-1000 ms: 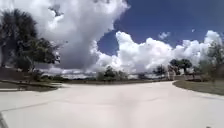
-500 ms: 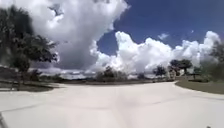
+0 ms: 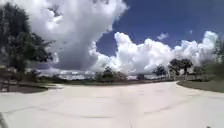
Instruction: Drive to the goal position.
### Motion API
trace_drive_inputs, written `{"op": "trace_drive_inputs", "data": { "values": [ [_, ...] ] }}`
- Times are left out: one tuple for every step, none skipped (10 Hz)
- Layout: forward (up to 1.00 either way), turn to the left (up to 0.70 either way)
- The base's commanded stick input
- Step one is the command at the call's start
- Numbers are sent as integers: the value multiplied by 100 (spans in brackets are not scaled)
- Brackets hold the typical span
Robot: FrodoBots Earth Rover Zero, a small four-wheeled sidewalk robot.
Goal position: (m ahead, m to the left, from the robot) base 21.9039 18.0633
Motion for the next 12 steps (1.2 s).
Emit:
{"op": "trace_drive_inputs", "data": {
  "values": [
    [85, 0],
    [85, 0],
    [85, 0],
    [85, 0],
    [85, 0],
    [85, 0],
    [85, 17],
    [85, 29],
    [85, 31],
    [85, 16],
    [85, 0],
    [85, 0]
  ]
}}
